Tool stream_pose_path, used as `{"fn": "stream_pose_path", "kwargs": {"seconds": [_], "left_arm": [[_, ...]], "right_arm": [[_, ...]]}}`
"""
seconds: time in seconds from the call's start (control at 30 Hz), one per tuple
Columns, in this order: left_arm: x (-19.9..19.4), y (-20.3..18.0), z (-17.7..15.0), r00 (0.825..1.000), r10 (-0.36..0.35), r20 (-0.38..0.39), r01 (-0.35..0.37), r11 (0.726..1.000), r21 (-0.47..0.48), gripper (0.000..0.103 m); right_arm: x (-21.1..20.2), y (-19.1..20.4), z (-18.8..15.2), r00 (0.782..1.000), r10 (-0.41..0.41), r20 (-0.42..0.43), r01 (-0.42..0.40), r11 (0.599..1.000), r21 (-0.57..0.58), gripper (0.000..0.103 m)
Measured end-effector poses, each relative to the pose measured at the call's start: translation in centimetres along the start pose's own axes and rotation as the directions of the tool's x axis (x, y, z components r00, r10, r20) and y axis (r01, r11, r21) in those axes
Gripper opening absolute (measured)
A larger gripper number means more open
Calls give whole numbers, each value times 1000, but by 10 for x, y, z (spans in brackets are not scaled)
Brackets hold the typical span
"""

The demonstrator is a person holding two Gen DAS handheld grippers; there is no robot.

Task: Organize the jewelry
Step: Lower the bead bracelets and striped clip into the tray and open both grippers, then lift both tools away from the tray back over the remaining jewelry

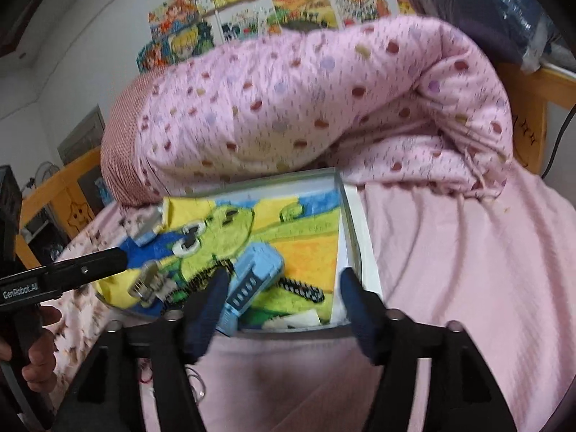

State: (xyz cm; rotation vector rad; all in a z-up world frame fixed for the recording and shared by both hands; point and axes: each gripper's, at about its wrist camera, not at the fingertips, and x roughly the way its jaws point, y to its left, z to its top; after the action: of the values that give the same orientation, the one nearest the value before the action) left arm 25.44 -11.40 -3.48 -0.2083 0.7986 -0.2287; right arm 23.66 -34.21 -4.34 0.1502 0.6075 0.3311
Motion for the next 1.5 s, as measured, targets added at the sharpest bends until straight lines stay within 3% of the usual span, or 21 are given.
{"fn": "stream_pose_path", "kwargs": {"seconds": [0.17, 0.27, 0.33, 0.8, 1.07, 1.33, 1.5], "left_arm": [[-31, -3, 2, 995, 31, 90, -33, 999, 16, 79], [-47, -6, 1, 989, 50, 140, -54, 998, 23, 102], [-58, -7, 0, 981, 57, 186, -61, 998, 20, 102], [-139, 1, -17, 946, 73, 316, -93, 994, 49, 102], [-183, 15, -47, 934, 62, 351, -97, 992, 81, 102], [-183, 28, -88, 972, 22, 235, -57, 988, 143, 102], [-175, 36, -113, 988, 15, 156, -38, 988, 150, 102]], "right_arm": [[-28, 7, 11, 993, 21, 118, -20, 1000, -6, 102], [-46, 14, 17, 983, 15, 185, -11, 1000, -22, 103], [-56, 17, 20, 976, 13, 218, -7, 1000, -29, 103], [-134, 57, 11, 936, -4, 353, 48, 992, -114, 103], [-168, 79, -16, 950, -15, 313, 54, 991, -119, 103], [-172, 93, -42, 987, -30, 159, 47, 993, -104, 103], [-169, 93, -56, 997, -21, 76, 27, 997, -74, 103]]}}
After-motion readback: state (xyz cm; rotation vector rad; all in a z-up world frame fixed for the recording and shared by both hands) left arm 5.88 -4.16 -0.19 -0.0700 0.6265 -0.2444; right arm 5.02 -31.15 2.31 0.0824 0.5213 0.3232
